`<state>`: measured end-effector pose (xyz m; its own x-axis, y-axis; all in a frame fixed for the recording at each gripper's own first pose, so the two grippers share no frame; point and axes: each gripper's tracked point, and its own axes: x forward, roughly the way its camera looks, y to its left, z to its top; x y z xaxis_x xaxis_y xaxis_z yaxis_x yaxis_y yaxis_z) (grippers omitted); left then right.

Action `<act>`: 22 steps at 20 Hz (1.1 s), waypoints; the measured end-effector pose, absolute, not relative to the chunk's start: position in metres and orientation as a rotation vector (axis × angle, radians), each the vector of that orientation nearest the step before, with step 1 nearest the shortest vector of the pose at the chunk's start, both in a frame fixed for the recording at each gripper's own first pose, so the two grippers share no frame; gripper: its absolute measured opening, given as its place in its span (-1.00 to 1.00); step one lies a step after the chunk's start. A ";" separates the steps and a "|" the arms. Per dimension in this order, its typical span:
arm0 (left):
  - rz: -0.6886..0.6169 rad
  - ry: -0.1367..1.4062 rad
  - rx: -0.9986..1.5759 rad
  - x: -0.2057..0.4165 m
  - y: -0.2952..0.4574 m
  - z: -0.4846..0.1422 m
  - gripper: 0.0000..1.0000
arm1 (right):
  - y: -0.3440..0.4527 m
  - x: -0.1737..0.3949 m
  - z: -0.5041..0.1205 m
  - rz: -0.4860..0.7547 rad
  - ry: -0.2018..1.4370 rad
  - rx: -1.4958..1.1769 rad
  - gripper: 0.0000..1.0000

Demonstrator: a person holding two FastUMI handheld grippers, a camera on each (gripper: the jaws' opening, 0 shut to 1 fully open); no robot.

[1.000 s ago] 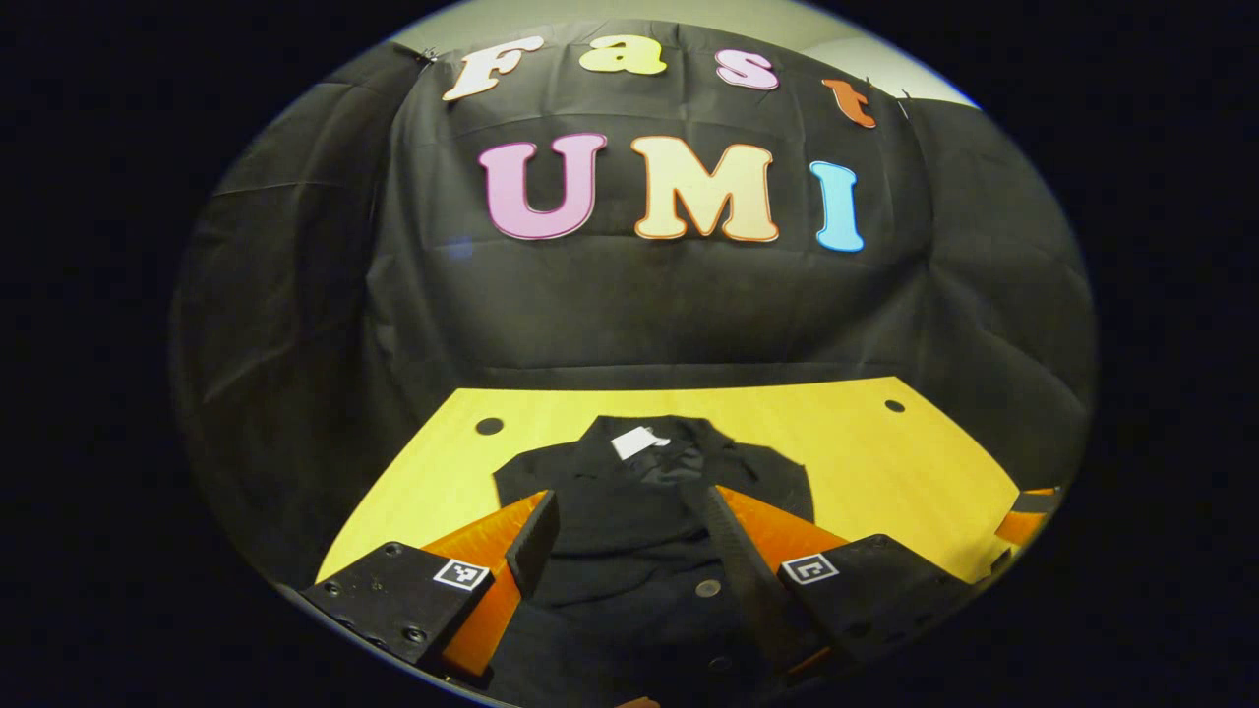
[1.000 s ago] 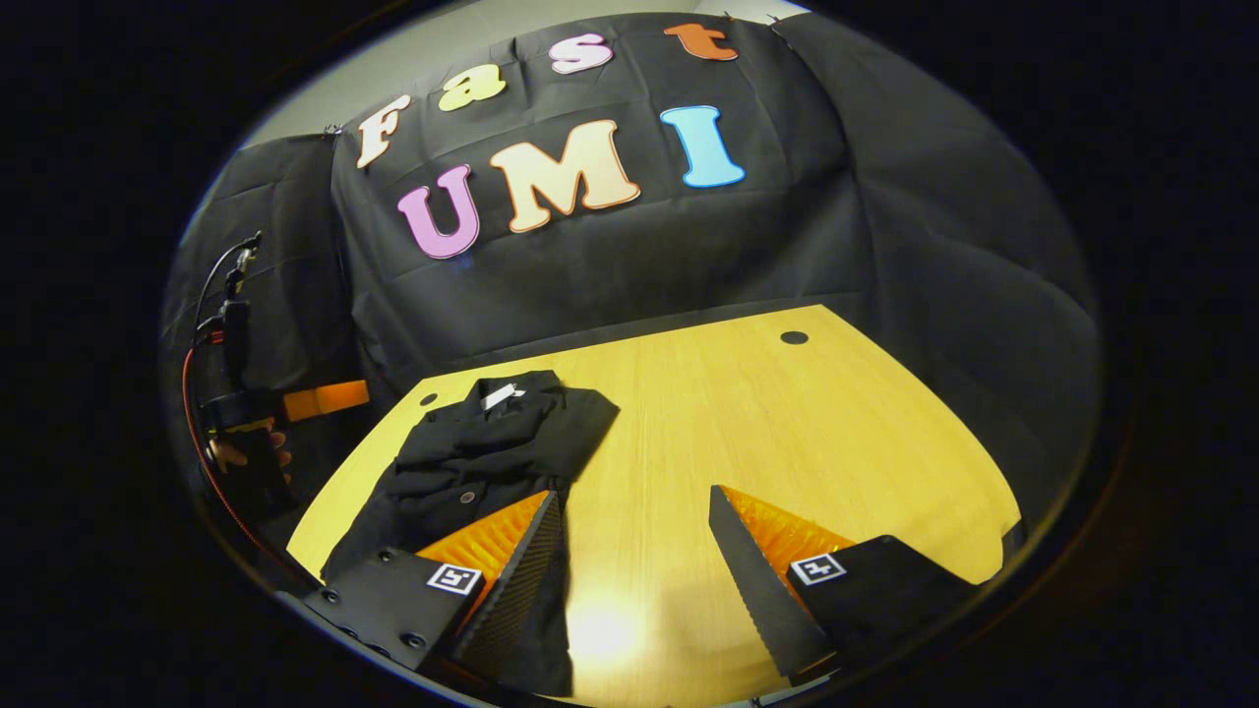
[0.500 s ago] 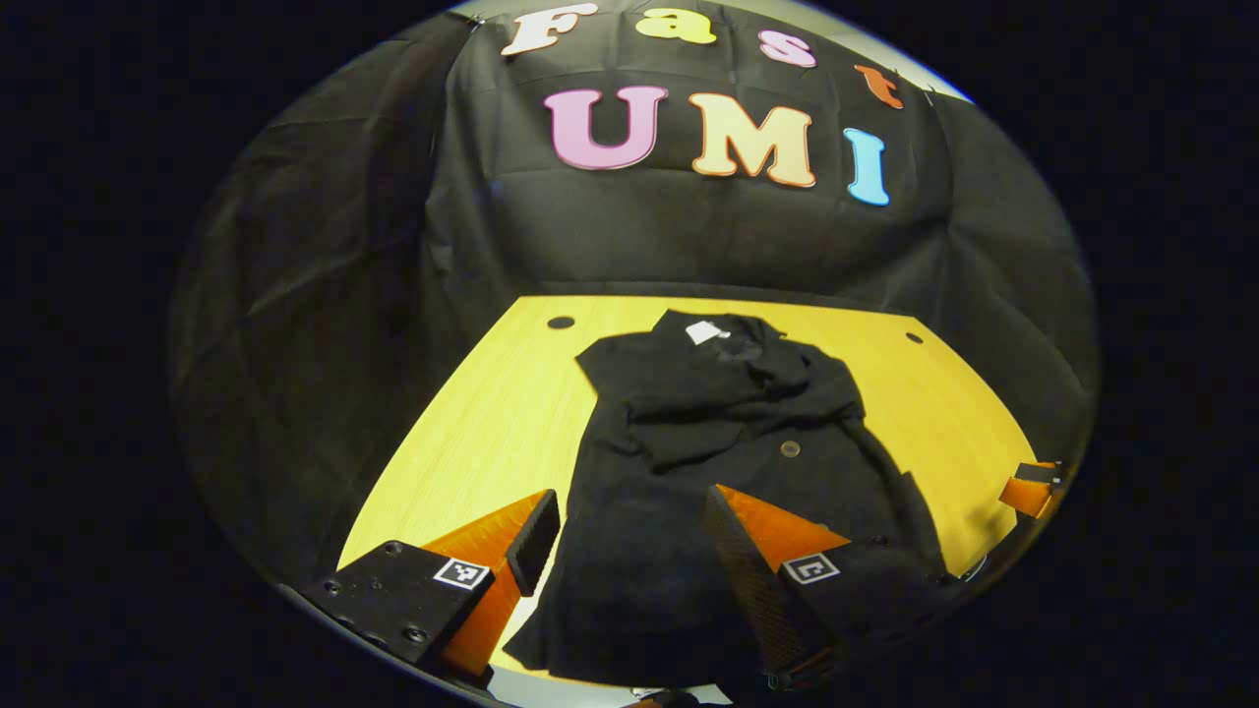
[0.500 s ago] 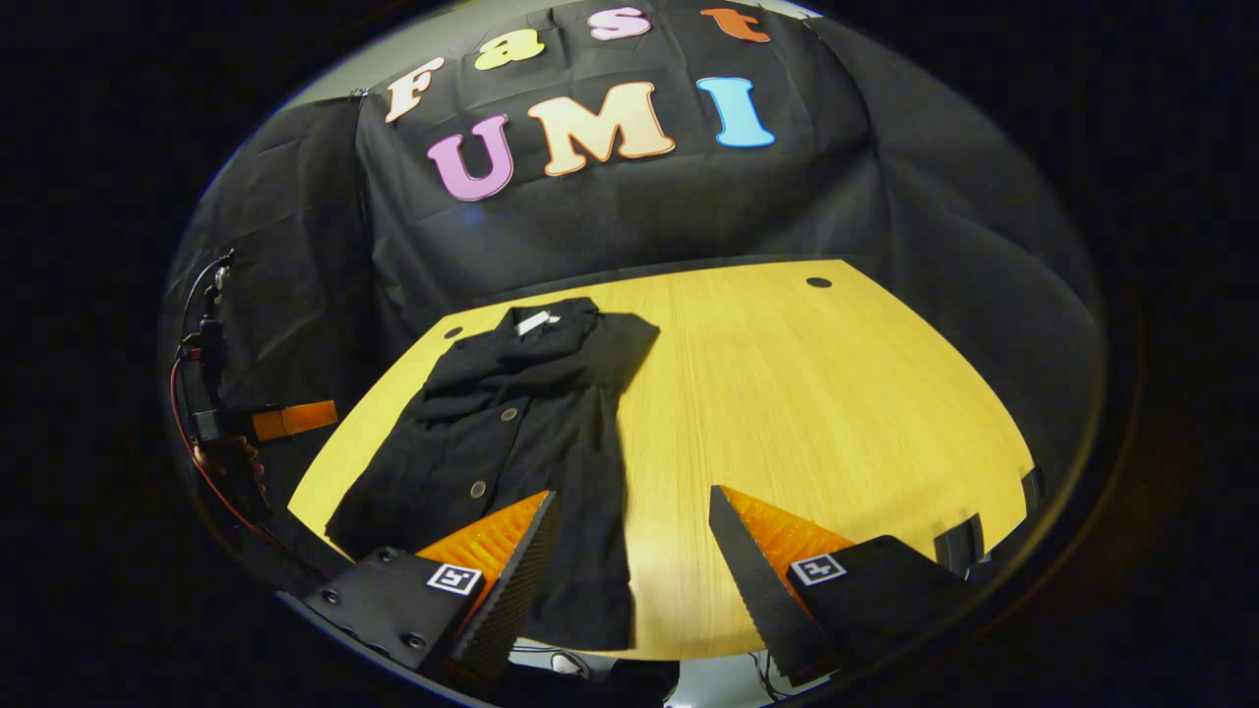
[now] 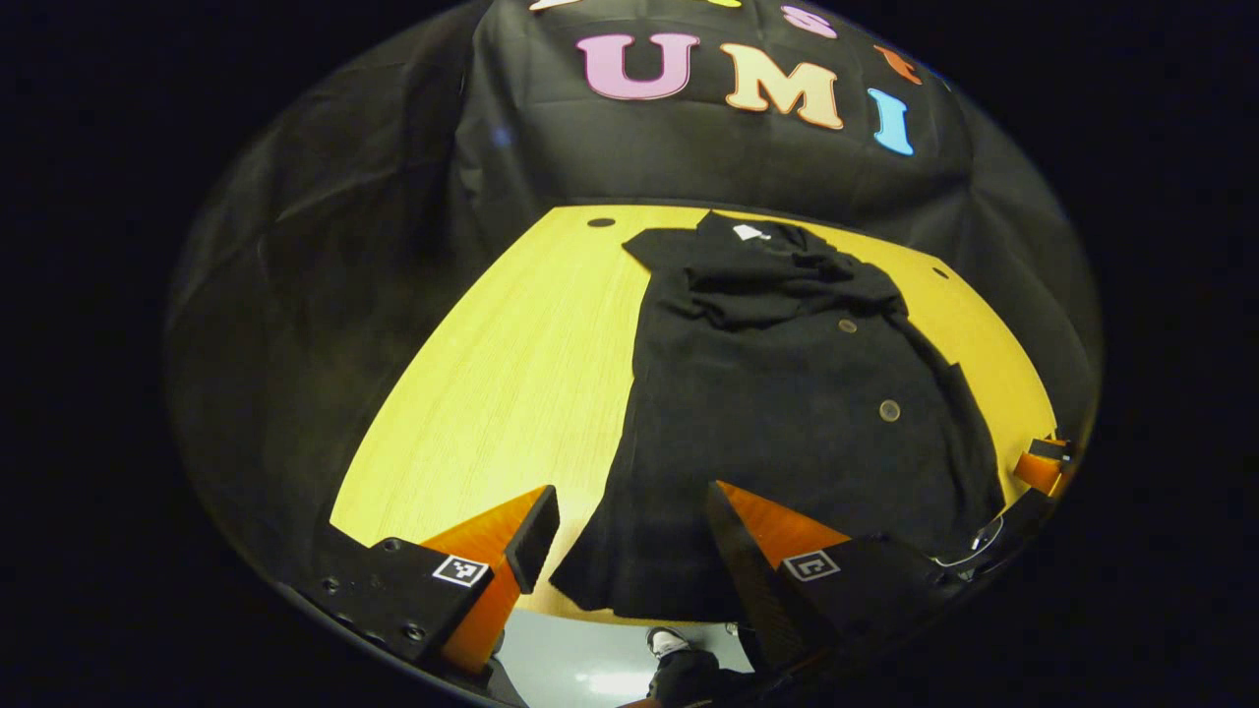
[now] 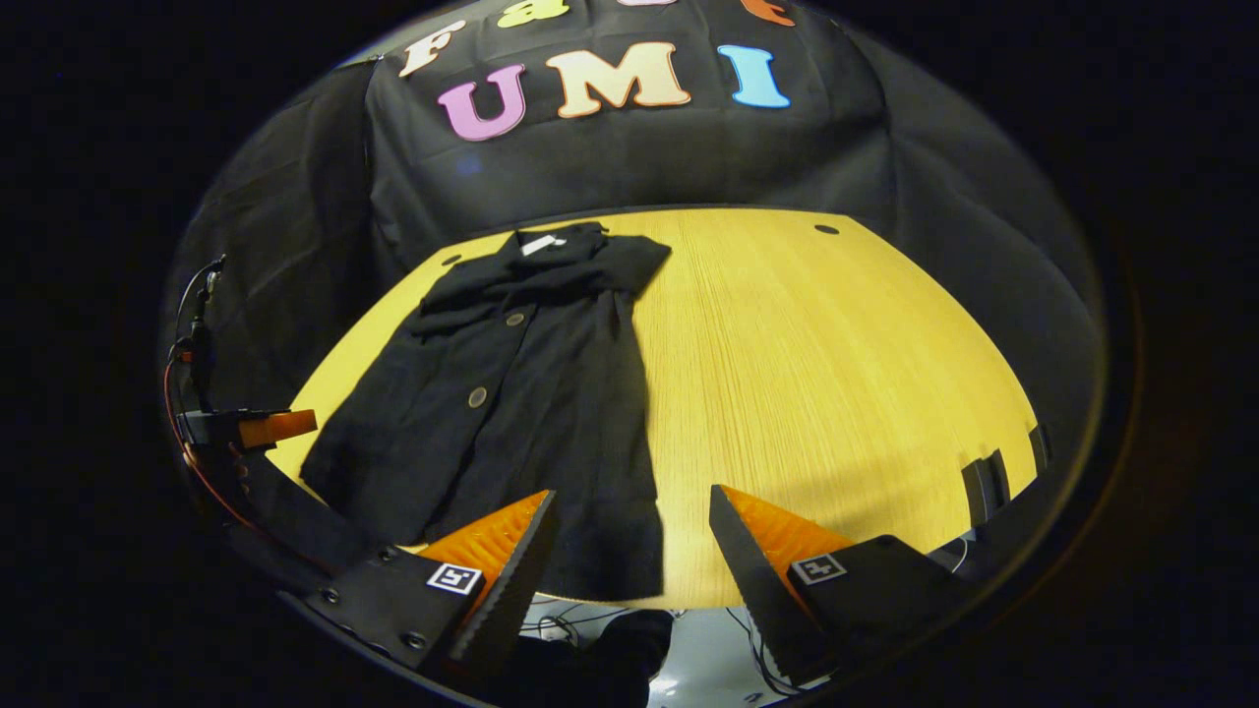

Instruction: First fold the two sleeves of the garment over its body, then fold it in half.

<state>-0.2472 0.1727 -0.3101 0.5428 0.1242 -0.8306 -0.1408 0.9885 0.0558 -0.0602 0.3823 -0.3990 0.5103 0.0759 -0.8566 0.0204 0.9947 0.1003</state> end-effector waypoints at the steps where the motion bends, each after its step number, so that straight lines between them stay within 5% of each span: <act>1: 0.157 0.997 -0.017 -0.254 0.175 -0.314 0.86 | 0.385 -0.065 -0.404 0.029 1.050 0.095 0.86; 8: 0.141 1.037 -0.025 -0.279 0.188 -0.332 0.89 | 0.397 -0.086 -0.437 -0.018 1.132 0.040 0.96; 13: 0.090 1.017 -0.017 -0.278 0.183 -0.337 0.89 | 0.399 -0.091 -0.436 -0.037 1.116 0.041 0.92; 14: 0.072 1.013 -0.014 -0.279 0.181 -0.336 0.82 | 0.403 -0.089 -0.438 -0.025 1.118 0.043 0.77; 15: 0.046 1.007 -0.012 -0.278 0.176 -0.335 0.73 | 0.406 -0.089 -0.439 -0.011 1.116 0.045 0.48; 19: -0.013 1.003 -0.051 -0.274 0.156 -0.338 -0.72 | 0.414 -0.088 -0.440 0.041 1.134 0.053 -0.71; 22: 0.017 1.014 -0.099 -0.273 0.157 -0.337 -1.00 | 0.413 -0.087 -0.438 0.068 1.155 0.084 -0.86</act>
<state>-0.2734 0.1566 -0.3367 0.5285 -0.0319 -0.8484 -0.0598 0.9954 -0.0747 -0.0868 0.4127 -0.4383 0.4022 0.0968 -0.9104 -0.0100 0.9948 0.1014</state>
